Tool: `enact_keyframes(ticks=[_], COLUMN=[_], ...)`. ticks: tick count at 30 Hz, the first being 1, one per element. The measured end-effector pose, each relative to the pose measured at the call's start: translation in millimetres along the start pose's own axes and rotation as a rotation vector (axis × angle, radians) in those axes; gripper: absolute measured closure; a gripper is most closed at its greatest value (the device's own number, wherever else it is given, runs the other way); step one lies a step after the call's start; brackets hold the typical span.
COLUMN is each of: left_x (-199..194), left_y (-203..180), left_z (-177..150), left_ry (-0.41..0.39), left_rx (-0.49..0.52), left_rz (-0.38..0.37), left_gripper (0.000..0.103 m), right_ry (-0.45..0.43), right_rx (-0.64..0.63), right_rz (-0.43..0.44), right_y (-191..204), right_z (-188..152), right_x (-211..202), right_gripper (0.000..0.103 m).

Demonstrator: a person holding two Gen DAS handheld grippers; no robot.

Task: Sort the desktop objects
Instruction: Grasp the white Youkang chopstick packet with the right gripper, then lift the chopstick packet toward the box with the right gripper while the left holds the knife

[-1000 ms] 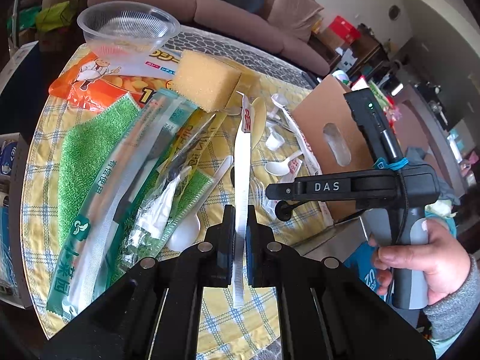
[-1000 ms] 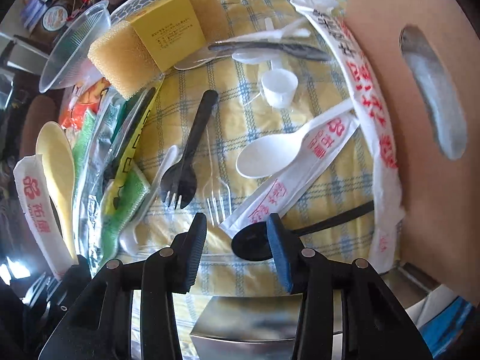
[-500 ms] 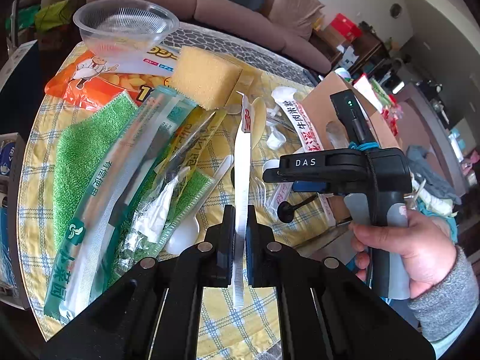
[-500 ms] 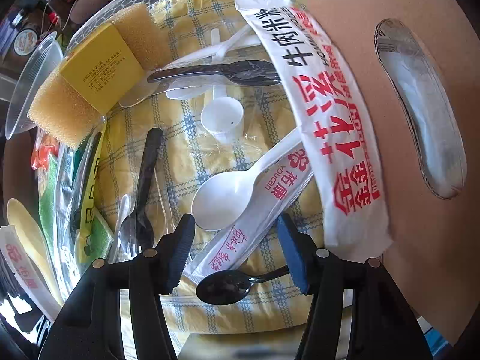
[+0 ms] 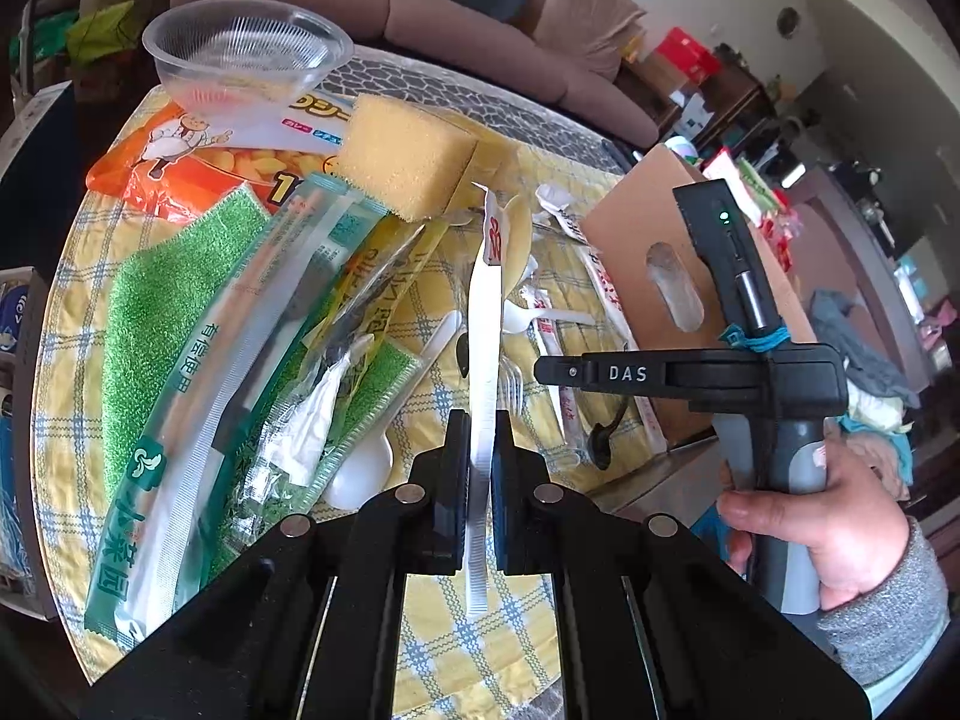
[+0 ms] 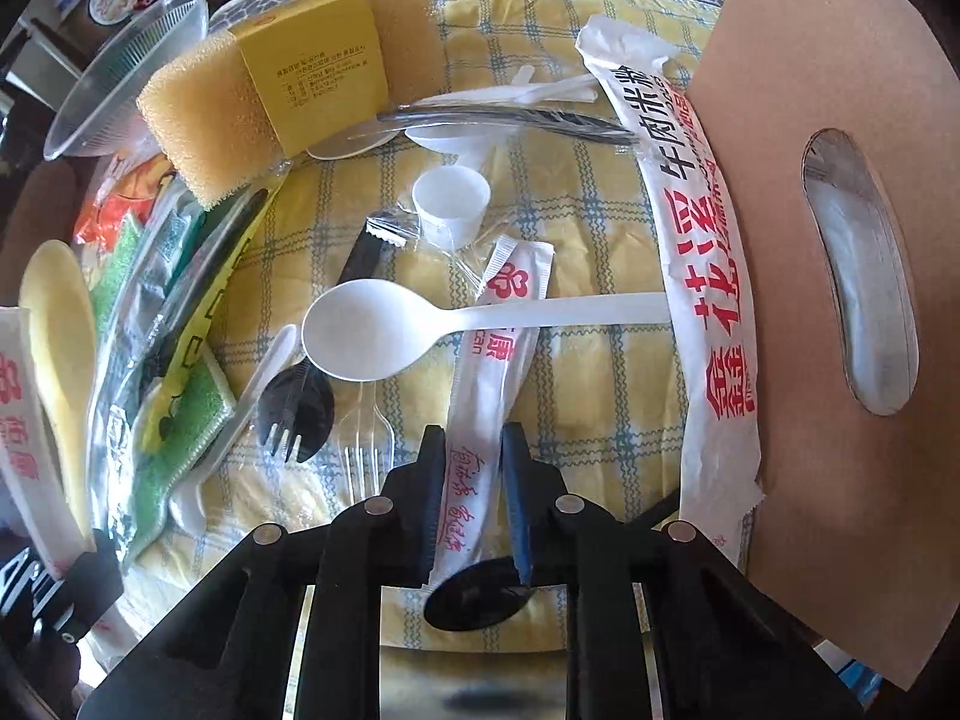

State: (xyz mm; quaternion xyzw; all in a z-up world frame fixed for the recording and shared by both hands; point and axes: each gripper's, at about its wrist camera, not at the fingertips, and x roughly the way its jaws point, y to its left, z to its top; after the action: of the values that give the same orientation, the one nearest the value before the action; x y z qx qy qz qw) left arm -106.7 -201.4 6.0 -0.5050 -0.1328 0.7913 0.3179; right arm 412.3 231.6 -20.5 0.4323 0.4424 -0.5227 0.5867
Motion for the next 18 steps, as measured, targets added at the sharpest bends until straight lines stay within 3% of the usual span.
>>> enact_keyframes(ticks=[7,13,18], left_x=[2.4,4.8,8.4], left_y=[-3.2,-2.7,-2.3], left_z=[-1.3,-1.6,-2.2], left_ry=[0.006,0.009,0.019], left_rx=[0.010,0.008,0.010], left_rz=[-0.002,0.000,-0.001], left_gripper=[0.097,0.097,0.097], right_ry=[-0.046,-0.058,-0.009], right_rx=[0.049,-0.009,-0.024], right_rz=[0.140,0.107,0.052], right_y=[-17.0,10.7,-3.7], right_z=[1.3,11.6,3.0], right_x=[-32.9,-37.8,-24.1], right_gripper=[0.087,0.088,0.088])
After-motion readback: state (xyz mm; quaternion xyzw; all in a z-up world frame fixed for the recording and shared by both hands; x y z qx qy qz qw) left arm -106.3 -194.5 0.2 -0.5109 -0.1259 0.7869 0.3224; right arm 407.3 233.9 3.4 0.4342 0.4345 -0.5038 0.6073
